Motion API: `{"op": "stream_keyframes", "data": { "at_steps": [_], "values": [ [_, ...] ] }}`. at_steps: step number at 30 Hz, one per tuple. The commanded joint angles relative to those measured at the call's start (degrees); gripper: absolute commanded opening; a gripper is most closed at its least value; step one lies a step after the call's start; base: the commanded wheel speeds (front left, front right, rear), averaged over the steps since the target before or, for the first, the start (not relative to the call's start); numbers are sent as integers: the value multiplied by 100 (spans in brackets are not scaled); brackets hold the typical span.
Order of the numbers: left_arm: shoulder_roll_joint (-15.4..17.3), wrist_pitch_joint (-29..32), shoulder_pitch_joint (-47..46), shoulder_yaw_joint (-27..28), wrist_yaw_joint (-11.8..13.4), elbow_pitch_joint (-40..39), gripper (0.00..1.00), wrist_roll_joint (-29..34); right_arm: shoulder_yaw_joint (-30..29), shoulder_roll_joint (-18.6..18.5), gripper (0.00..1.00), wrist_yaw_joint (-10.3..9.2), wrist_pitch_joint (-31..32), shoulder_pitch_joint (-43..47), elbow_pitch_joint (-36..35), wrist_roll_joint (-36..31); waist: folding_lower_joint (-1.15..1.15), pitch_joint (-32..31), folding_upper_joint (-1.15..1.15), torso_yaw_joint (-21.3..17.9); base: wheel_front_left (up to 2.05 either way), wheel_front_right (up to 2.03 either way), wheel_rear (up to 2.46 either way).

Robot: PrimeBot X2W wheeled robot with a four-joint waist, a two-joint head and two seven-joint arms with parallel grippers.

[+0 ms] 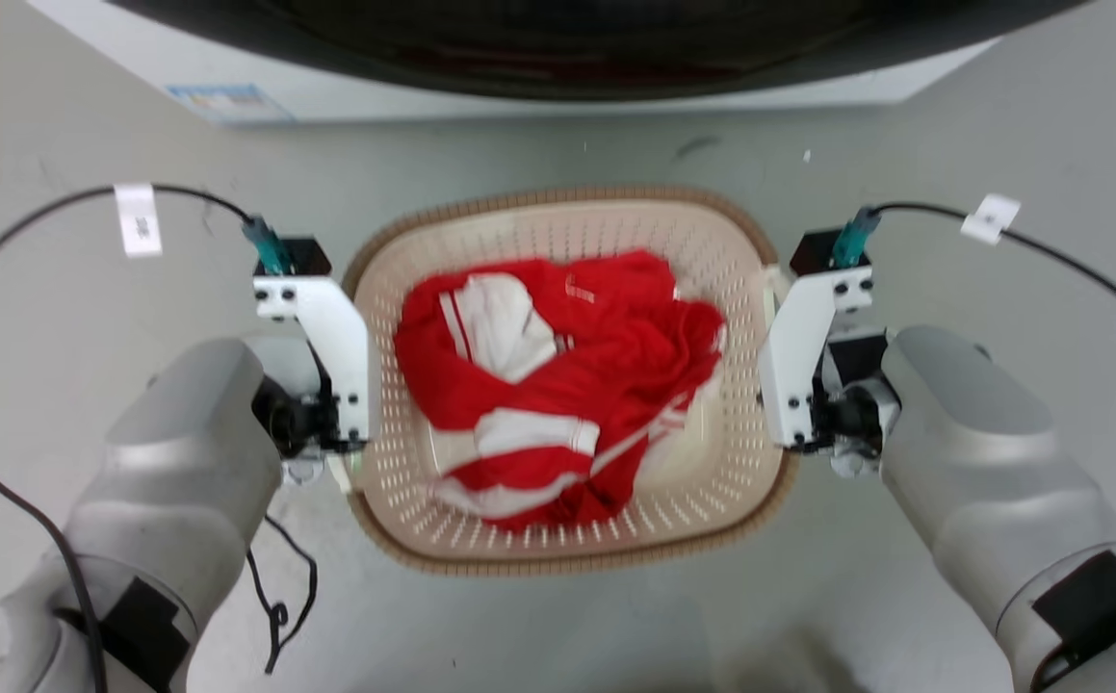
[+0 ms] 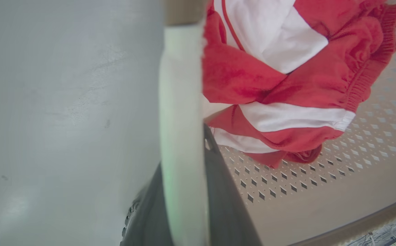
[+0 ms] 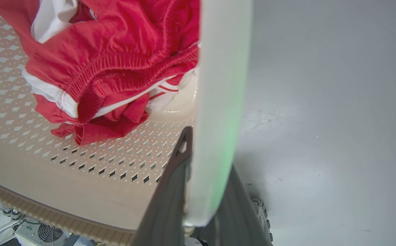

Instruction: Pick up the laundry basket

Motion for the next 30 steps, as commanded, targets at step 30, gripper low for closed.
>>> {"op": "stream_keyframes", "data": {
  "at_steps": [30],
  "values": [
    [-576, 1120, 1145, -137, -27, 406, 0, -657, 700, 143, 0, 60, 1450, 1118, 183, 1389, 0, -2844, 0, 26, 0, 0, 0]
  ]
}}
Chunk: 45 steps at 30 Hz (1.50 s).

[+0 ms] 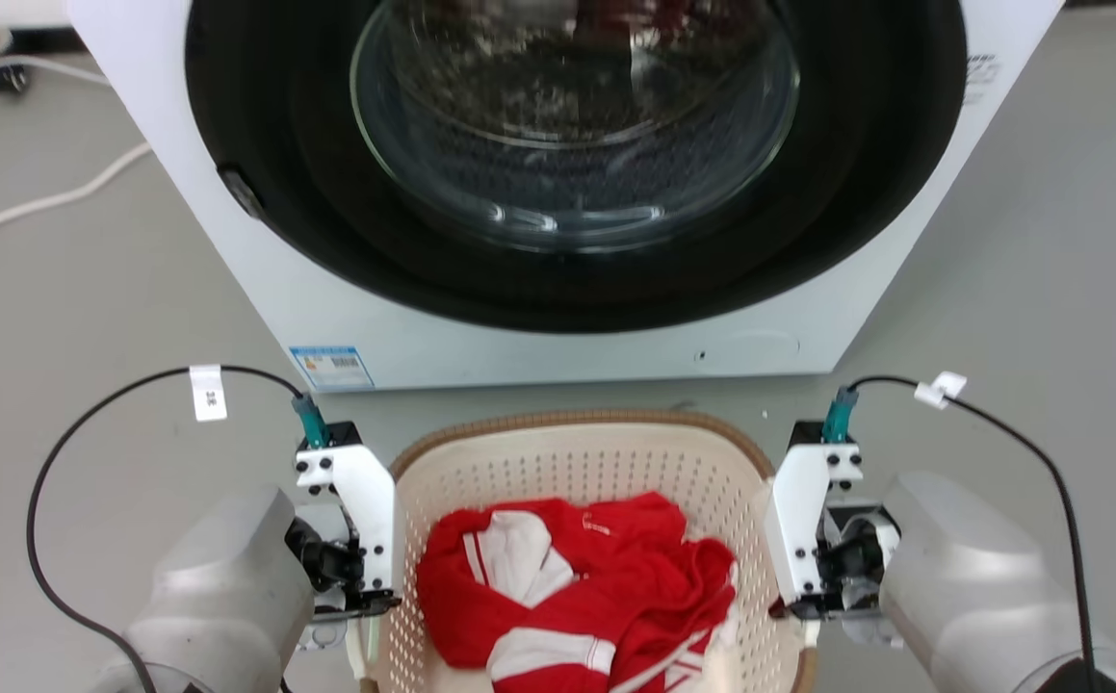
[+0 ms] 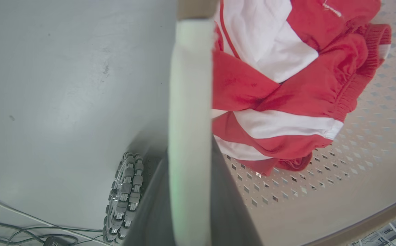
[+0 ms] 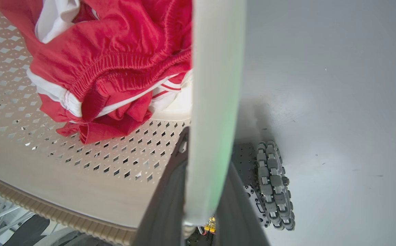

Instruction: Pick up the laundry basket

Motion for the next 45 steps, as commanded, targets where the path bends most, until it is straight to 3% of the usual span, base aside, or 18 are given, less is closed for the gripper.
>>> {"op": "stream_keyframes", "data": {
  "at_steps": [1, 17, 45],
  "values": [
    [-211, 36, 73, -5, -31, -64, 0, -65, 30, 179, 0, 78, 49, 106, -65, 130, 1, -249, 0, -10, 0, 0, 0],
    [-353, 187, 627, -26, -31, 67, 0, -178, 336, 183, 0, 78, 180, 608, -2, 493, 1, -1034, 0, -42, 0, 0, 0],
    [-464, 41, 606, -2, -50, 107, 0, -219, 205, 192, 0, 78, 12, 615, 9, 245, 1, -1180, 0, 28, 0, 0, 0]
  ]
}}
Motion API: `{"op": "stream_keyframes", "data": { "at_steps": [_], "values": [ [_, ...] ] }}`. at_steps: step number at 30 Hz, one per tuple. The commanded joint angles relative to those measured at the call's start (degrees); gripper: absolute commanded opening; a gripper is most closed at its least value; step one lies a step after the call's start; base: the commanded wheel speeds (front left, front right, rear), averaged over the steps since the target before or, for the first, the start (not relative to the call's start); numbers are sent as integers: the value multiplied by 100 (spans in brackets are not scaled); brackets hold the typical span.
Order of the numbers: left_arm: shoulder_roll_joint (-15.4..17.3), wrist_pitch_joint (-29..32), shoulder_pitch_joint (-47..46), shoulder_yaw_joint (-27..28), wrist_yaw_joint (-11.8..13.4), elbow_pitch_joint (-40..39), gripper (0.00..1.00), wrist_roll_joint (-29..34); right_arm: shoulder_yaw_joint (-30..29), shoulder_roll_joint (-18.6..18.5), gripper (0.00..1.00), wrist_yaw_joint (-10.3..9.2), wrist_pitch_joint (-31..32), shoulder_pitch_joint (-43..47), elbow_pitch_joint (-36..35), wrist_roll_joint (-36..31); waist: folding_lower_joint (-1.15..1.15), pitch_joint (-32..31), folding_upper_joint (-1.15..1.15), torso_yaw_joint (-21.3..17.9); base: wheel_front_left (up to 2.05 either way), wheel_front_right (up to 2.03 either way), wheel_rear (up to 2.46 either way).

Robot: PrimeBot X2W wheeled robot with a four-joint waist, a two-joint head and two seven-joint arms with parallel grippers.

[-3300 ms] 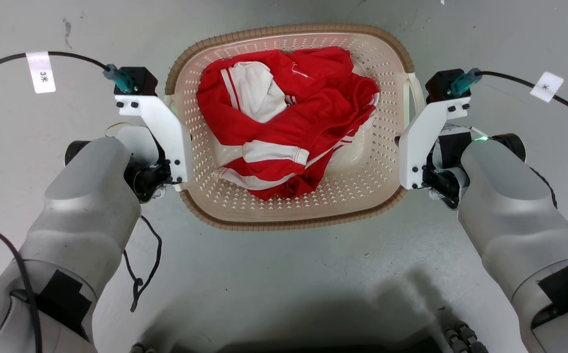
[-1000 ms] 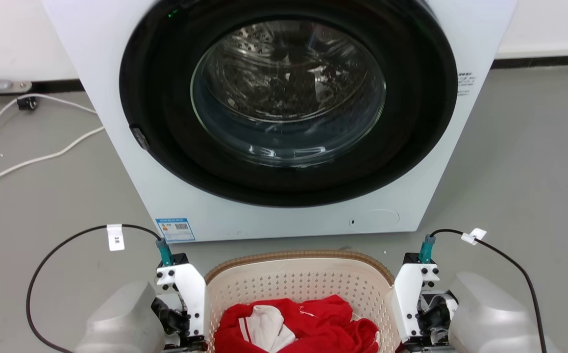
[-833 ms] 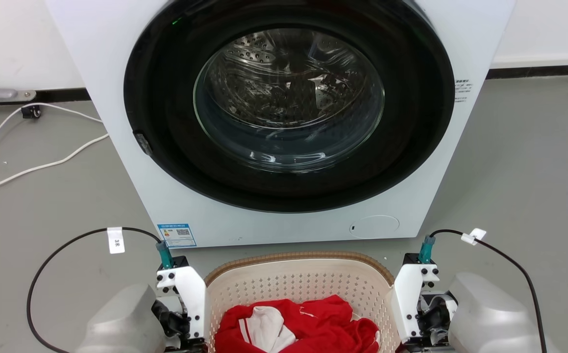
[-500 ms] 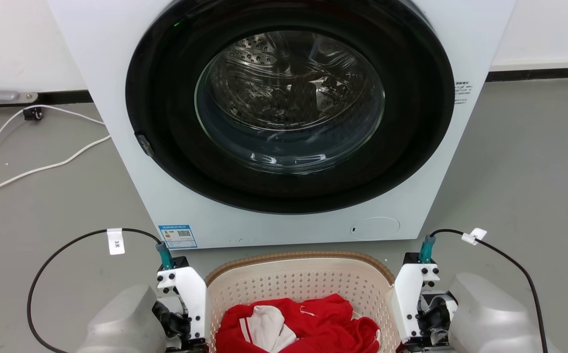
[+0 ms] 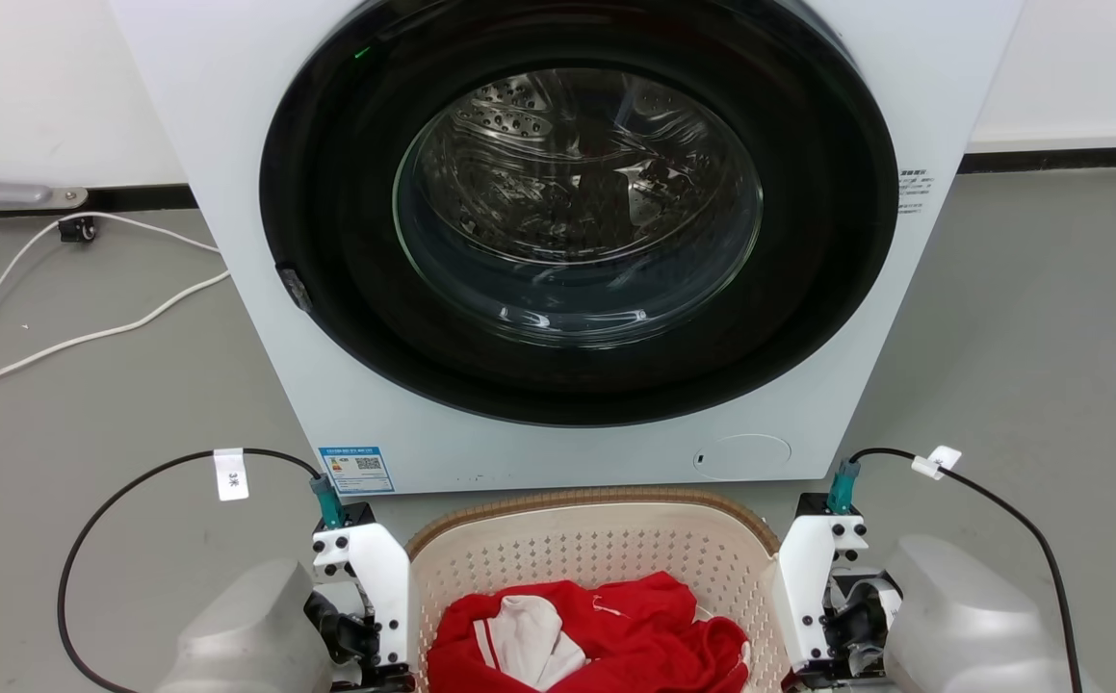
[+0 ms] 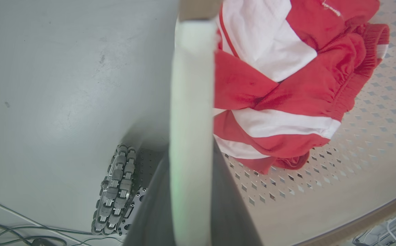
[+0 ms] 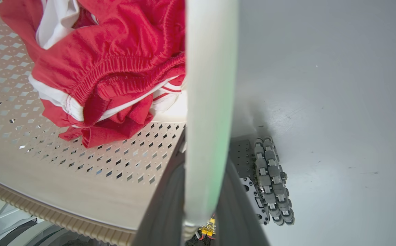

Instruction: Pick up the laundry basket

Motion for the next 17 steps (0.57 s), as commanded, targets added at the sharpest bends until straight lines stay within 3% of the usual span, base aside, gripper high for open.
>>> {"op": "stream_keyframes", "data": {
  "at_steps": [1, 17],
  "values": [
    [-239, -20, -5, 21, -73, -101, 0, -73, -46, 206, 0, 78, -36, 52, -95, 19, 0, -7, 0, 2, 0, 0, 0],
    [-251, -138, -62, -6, -73, -104, 0, -78, -235, 206, 0, 78, -96, 24, -95, -238, 0, -76, 0, 17, 0, 0, 0]
  ]
}}
